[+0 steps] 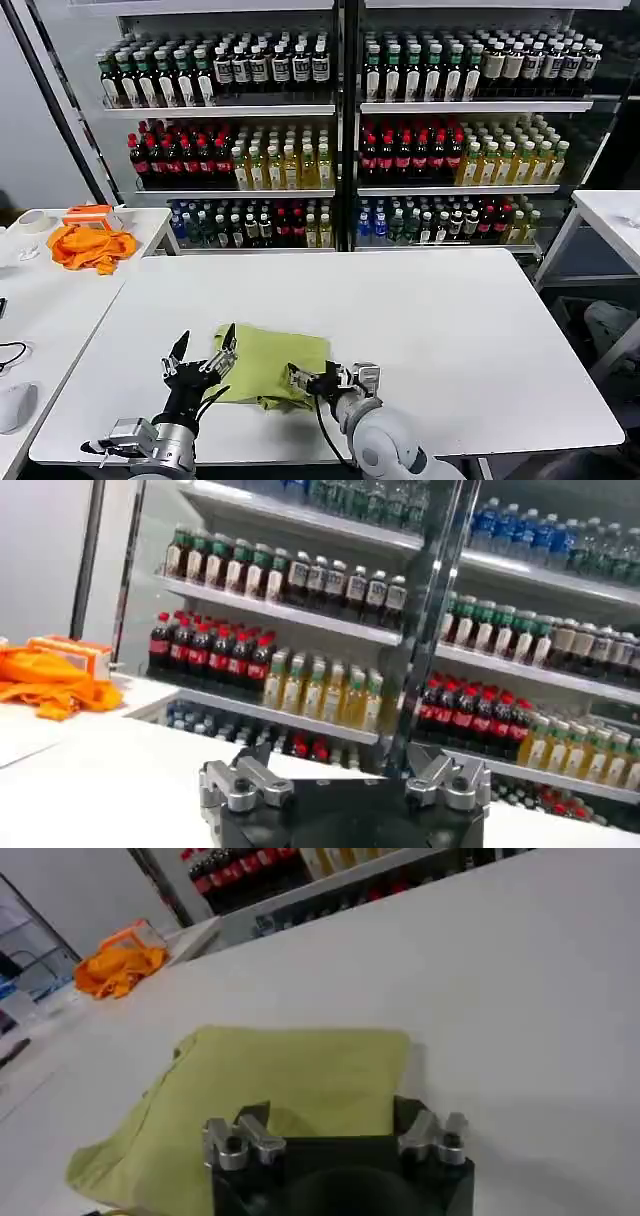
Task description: Fold and organize the clothes.
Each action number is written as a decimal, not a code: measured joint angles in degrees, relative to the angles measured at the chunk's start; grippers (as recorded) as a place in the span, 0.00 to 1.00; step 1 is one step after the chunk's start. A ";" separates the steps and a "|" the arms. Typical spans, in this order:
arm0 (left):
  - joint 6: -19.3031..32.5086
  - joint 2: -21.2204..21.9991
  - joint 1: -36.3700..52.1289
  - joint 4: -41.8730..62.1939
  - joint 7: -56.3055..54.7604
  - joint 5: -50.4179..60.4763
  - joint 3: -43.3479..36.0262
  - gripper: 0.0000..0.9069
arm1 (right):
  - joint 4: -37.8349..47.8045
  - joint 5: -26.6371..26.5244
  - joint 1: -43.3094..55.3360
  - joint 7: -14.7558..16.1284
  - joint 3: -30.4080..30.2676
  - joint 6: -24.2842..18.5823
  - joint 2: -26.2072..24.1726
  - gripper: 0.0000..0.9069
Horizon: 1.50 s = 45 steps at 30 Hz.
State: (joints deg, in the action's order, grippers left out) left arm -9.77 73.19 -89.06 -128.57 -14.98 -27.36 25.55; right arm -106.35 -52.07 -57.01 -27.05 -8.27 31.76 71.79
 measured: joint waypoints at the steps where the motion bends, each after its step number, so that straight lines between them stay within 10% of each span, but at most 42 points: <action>1: 0.00 0.03 -0.08 -0.02 0.01 0.01 0.03 1.00 | 0.00 0.04 -0.05 -0.02 -0.16 -0.09 0.02 0.00; 31: 0.01 0.75 -0.41 0.35 0.19 0.34 -0.78 1.00 | 1.83 1.55 1.92 0.15 -0.02 -0.05 -1.25 0.00; 45: 0.44 0.74 0.81 1.70 0.43 0.22 -1.64 1.00 | 0.59 4.98 0.89 5.03 6.97 1.04 -10.59 0.00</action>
State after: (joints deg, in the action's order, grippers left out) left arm -9.33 73.93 -88.25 -126.87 -14.55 -27.14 23.91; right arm -105.76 -47.10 -56.13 -22.01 -1.30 32.79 61.20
